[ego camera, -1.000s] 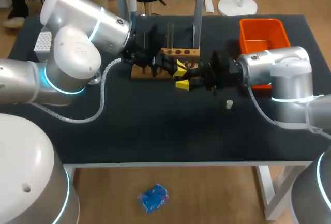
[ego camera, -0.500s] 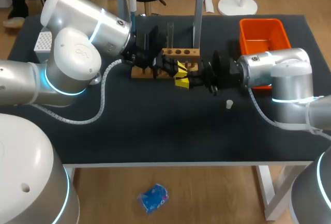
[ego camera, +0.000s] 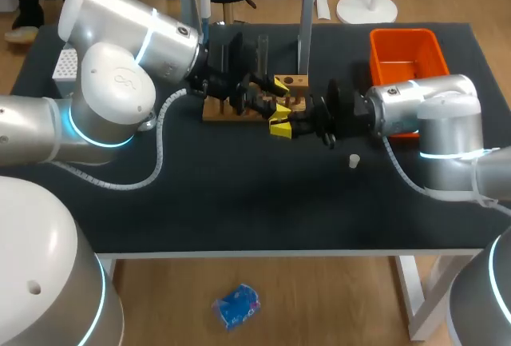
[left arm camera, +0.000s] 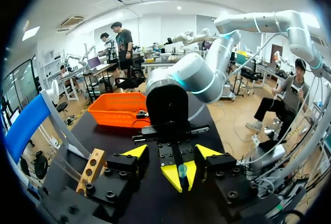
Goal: Invert the test tube, pick up the pipette, mount the tip to pipette, aspirate from beaker and dispense into the tube, eject the tip, return the pipette, and cap with the stopper.
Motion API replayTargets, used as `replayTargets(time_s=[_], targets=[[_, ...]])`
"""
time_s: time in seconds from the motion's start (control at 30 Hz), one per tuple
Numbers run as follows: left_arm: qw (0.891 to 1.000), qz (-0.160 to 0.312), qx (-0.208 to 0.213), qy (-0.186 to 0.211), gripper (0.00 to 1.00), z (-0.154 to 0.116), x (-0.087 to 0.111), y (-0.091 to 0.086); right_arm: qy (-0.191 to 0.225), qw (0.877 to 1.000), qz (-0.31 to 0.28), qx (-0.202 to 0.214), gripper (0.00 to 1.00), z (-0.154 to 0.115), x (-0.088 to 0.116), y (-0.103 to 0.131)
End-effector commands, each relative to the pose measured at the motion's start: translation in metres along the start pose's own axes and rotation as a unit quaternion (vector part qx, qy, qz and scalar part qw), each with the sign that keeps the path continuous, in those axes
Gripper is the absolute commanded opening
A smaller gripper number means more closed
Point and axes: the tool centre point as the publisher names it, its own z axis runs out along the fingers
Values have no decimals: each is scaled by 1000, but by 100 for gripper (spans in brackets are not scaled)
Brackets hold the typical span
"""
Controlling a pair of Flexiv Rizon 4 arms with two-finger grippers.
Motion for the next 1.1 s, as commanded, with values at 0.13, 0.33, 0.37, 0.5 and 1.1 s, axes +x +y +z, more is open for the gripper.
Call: replayTargets(time_s=[0.13, 0.33, 0.37, 0.5, 1.1], targets=[[1000, 1, 2, -2, 100, -2, 3, 1, 5, 1000, -4, -4, 0, -9, 6, -7], [1000, 1, 2, -2, 100, -2, 3, 1, 8, 1000, -20, -6, 0, -21, 16, -8], [1000, 1, 2, -2, 100, -2, 3, 1, 7, 1000, -21, -5, 0, -24, 17, -8], [1000, 1, 2, -2, 100, -2, 3, 1, 1, 1000, -21, -7, 0, -36, 22, -7], [1000, 1, 2, -2, 100, -2, 3, 1, 0, 1000, -21, -6, 0, -44, 29, -7]])
